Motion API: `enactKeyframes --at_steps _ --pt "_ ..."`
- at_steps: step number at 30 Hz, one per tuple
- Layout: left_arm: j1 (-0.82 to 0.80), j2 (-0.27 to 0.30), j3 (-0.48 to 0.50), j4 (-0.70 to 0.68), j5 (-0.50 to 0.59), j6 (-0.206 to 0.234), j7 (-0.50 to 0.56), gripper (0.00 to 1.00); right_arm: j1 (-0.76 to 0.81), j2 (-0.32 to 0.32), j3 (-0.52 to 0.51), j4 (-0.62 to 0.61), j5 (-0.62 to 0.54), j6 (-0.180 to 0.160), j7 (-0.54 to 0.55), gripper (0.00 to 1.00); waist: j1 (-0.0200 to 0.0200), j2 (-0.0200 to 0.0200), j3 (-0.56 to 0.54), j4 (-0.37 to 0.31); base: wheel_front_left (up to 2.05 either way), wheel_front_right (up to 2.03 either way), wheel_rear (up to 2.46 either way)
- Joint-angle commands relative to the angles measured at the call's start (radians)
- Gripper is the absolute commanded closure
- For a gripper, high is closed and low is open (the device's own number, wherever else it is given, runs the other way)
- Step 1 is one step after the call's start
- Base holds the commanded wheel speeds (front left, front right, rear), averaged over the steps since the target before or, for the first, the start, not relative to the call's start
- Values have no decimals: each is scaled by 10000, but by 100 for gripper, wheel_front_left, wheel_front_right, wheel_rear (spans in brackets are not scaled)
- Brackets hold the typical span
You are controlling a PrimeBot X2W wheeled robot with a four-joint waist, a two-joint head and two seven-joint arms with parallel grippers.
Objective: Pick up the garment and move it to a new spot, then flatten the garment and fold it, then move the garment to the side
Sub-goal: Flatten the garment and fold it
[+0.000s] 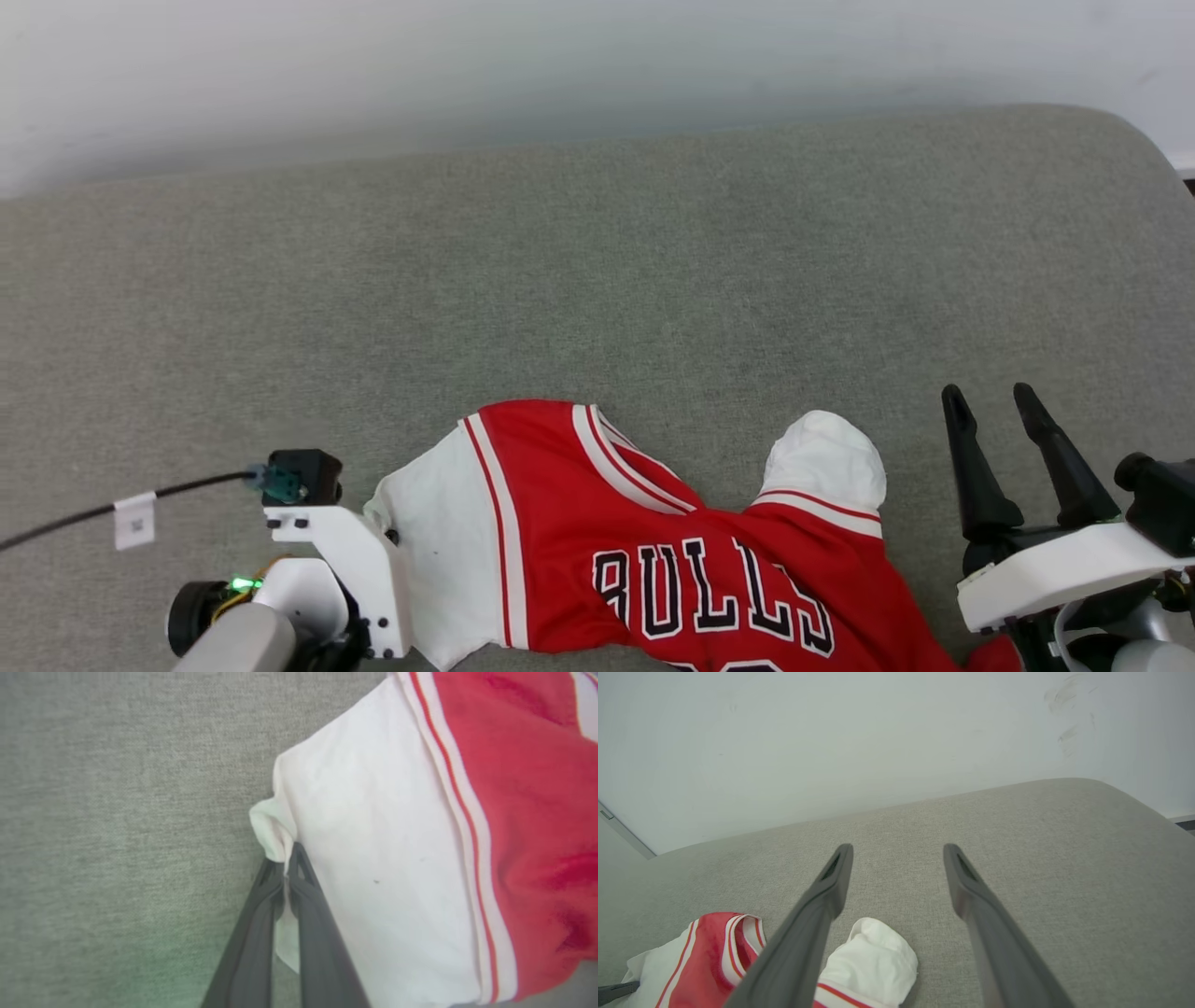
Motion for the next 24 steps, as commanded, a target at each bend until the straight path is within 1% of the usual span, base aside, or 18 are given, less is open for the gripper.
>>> enactKeyframes --at_steps 1,7,11,14,16,19,22,23,24 --pt "297 -174 -156 86 56 29 -55 100 -58 19 -54 25 17 -5 40 0 -1 0 -178 162 0 0 0" --pt "329 -297 93 -442 630 436 -1486 100 -89 19 -977 466 191 -3 980 0 -1 0 -775 663 0 0 0" --pt "430 -344 215 -1099 837 630 -2135 100 -344 13 -1707 1029 147 -3 2096 0 -1 0 -1009 975 0 0 0" --pt "437 -333 200 -1664 994 748 -2307 100 -740 25 -1996 1411 163 -3 3251 0 -1 0 -964 1193 0 0 0" --pt "353 -287 131 -2019 1100 791 -2285 100 -1042 -190 -1931 1609 85 -3 4172 0 -1 0 -842 1325 0 0 0" --pt "229 -230 66 -2501 1265 882 -2248 100 -1518 -583 -1435 1754 172 -3 5553 0 -1 0 -574 1475 0 0 0" --pt "79 -177 40 -2903 1404 887 -2266 100 -1978 -935 -760 1803 259 -3 6795 0 -1 0 -201 1606 0 0 0" --pt "-109 -181 18 -3186 1500 878 -2279 100 -2495 -1302 -205 1866 293 -3 7620 0 -1 0 276 1733 0 0 0" --pt "-158 -185 7 -3248 1514 850 -2270 100 -2599 -1398 19 1957 296 -3 7910 0 -1 0 430 1769 0 0 0"
